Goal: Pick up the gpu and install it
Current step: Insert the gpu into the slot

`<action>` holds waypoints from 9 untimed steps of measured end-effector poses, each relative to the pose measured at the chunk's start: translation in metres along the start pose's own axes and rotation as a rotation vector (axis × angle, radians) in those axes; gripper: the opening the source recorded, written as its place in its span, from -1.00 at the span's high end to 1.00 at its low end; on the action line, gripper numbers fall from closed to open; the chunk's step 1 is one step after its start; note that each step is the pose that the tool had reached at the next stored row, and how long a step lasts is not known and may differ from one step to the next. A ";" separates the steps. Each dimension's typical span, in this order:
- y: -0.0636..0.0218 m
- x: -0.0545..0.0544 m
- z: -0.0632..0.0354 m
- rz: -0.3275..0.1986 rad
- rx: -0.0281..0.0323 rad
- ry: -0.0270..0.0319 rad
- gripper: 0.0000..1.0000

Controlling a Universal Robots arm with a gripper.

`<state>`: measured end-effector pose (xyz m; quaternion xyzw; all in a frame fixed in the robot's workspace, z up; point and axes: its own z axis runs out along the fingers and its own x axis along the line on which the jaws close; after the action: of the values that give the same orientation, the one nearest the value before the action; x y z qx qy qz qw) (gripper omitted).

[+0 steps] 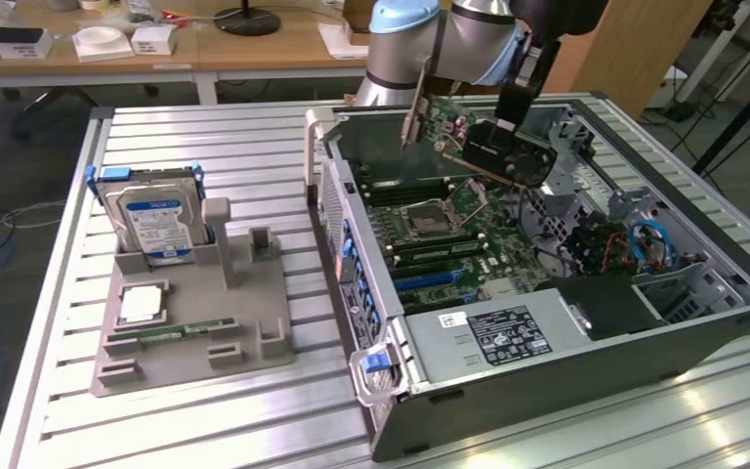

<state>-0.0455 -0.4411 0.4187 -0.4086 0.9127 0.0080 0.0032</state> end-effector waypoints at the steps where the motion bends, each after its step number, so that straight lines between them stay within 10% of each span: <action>1: 0.0000 0.000 0.0000 -0.010 -0.0001 0.0002 0.47; 9: 0.0000 0.000 0.0001 -0.087 -0.0011 0.0010 0.47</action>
<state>-0.0455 -0.4411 0.4185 -0.4478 0.8941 0.0082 0.0029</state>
